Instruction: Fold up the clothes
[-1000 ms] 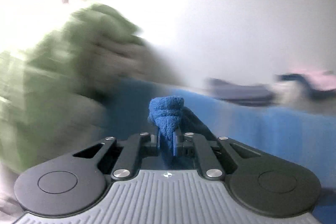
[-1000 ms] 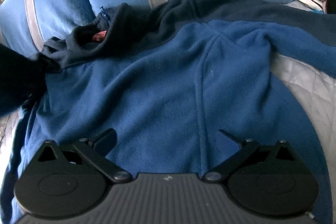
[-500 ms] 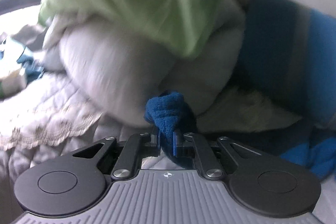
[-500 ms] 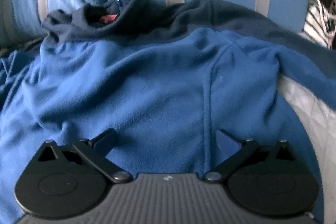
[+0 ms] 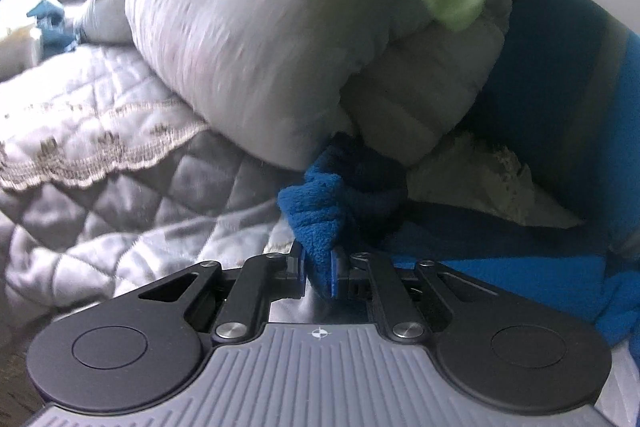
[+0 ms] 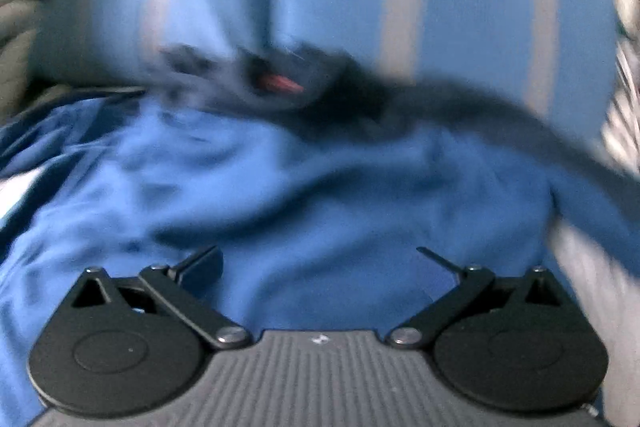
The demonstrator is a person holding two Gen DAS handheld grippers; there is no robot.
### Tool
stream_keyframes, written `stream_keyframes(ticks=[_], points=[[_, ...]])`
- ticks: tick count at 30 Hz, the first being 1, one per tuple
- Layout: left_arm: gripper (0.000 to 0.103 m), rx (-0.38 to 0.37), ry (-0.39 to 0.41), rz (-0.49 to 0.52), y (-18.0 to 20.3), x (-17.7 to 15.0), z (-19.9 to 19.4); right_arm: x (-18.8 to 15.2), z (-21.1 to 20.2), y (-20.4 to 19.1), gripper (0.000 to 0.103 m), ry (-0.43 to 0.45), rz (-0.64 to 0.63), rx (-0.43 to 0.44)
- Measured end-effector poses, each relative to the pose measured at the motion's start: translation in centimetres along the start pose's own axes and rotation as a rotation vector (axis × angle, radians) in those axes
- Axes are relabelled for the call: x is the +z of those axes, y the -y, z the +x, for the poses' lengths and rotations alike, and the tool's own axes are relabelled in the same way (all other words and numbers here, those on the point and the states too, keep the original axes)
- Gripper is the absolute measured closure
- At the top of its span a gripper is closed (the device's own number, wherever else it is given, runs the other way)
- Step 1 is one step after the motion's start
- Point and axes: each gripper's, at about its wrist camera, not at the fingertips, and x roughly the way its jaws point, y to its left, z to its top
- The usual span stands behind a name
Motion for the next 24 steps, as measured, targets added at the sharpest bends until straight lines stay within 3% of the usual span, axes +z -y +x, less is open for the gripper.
stream_keyframes(ticks=[4,8,12,15,16,19,21,23,24], points=[[0.089,-0.037,0.011,-0.039,-1.0,-0.7,0.3,1.4,-1.1,-6.8,0.0,0.092,-0.166,0.13],[0.09,-0.063,0.016,-0.073,-1.3,-0.9,0.4,3.9,1.3,-14.2,0.002,0.141,-0.295,0.149],[0.09,-0.095,0.008,-0.109,-1.9,-0.7,0.5,6.6,6.2,-21.1,0.002,0.137,-0.379,0.117],[0.09,-0.119,-0.002,-0.124,-2.3,-0.5,0.6,7.7,10.6,-25.0,0.013,0.102,-0.427,0.072],[0.091,-0.126,-0.007,-0.127,-2.4,-0.5,0.6,8.0,12.0,-25.9,0.021,0.08,-0.441,0.042],[0.091,-0.145,-0.023,-0.141,-2.8,-0.2,0.7,8.5,15.4,-27.1,0.024,0.007,-0.457,-0.034],[0.091,-0.148,-0.039,-0.15,-2.8,0.1,0.7,8.3,15.8,-27.1,0.035,-0.007,-0.476,-0.036],[0.092,-0.144,-0.044,-0.155,-2.9,0.3,0.8,8.2,16.2,-27.0,0.09,-0.022,-0.495,-0.038],[0.092,-0.141,-0.044,-0.159,-2.8,0.5,0.7,8.1,16.4,-26.9,0.089,-0.029,-0.504,-0.039]])
